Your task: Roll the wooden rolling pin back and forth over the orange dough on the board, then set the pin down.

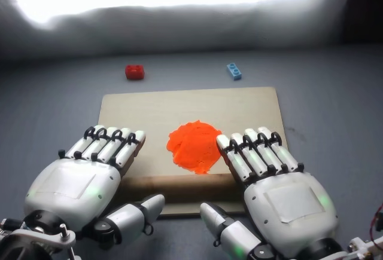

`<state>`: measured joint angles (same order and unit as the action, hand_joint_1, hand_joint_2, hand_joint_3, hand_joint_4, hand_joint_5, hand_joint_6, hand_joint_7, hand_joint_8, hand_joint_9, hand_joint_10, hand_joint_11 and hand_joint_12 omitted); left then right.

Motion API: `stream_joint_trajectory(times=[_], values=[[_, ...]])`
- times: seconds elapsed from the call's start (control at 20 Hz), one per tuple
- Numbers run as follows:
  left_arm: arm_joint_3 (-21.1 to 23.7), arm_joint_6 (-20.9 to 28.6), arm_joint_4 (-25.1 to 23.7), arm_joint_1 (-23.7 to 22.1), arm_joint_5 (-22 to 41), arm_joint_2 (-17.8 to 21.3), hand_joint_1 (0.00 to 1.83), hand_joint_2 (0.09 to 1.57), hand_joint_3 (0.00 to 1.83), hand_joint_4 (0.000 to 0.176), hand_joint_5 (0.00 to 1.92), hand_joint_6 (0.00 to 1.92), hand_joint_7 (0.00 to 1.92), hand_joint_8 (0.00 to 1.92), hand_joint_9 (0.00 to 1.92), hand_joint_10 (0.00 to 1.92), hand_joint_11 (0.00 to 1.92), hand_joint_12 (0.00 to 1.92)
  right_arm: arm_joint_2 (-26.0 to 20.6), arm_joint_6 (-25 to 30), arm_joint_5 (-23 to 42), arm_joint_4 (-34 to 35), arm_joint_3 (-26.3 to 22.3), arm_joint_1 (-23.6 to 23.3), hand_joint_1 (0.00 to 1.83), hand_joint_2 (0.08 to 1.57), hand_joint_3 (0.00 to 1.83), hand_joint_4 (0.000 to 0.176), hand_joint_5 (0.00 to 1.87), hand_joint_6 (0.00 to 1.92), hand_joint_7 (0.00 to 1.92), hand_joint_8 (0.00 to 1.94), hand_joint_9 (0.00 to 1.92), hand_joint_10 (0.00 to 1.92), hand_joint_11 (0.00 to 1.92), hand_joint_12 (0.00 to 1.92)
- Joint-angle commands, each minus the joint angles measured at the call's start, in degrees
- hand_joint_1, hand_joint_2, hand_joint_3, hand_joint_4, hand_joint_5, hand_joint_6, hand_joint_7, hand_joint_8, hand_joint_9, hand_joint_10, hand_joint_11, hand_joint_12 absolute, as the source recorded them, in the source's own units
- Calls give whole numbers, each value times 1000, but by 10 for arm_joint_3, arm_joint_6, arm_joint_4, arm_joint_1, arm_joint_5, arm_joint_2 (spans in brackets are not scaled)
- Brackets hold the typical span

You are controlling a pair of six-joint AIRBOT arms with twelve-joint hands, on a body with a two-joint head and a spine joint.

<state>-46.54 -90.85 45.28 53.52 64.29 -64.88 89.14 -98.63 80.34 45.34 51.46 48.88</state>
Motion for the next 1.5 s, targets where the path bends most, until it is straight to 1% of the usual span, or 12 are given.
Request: stream_joint_trajectory(times=[0.0,0.2,0.55,0.8,0.95,1.35,1.45], values=[[-2,-1,-26,1,58,-1,0,1312,63,0,0,0,0,0,0,0,0,0,3,0,61,-49,5,0,0,1324,12,0,43,6,49,3,5,1,0,0],[-1,1,-25,7,64,-6,0,1310,60,0,0,0,0,0,0,0,0,0,18,4,59,-49,27,2,0,1321,9,0,58,11,58,5,18,6,1,0],[-10,11,-25,13,82,-22,0,1311,58,0,0,0,0,0,0,0,0,0,30,13,47,-49,43,-2,0,1323,8,0,46,4,48,3,9,3,0,0],[-18,14,-25,13,84,-27,0,1282,41,0,0,0,0,0,0,0,0,0,36,22,34,-49,53,-8,0,1314,3,0,69,12,59,6,13,3,0,0],[-22,14,-21,13,84,-30,0,1241,20,0,0,0,0,0,0,0,0,0,40,25,29,-48,60,-10,0,1308,0,0,50,3,51,2,3,1,0,0],[-30,16,-19,13,84,-37,0,1235,17,0,0,0,0,0,0,0,0,0,49,28,24,-37,85,-16,0,1309,0,0,41,1,50,3,0,0,0,0],[-31,17,-19,13,85,-39,0,1254,26,0,0,0,0,0,0,0,0,0,50,27,22,-36,88,-14,0,1283,0,0,46,3,46,1,0,0,0,0]])
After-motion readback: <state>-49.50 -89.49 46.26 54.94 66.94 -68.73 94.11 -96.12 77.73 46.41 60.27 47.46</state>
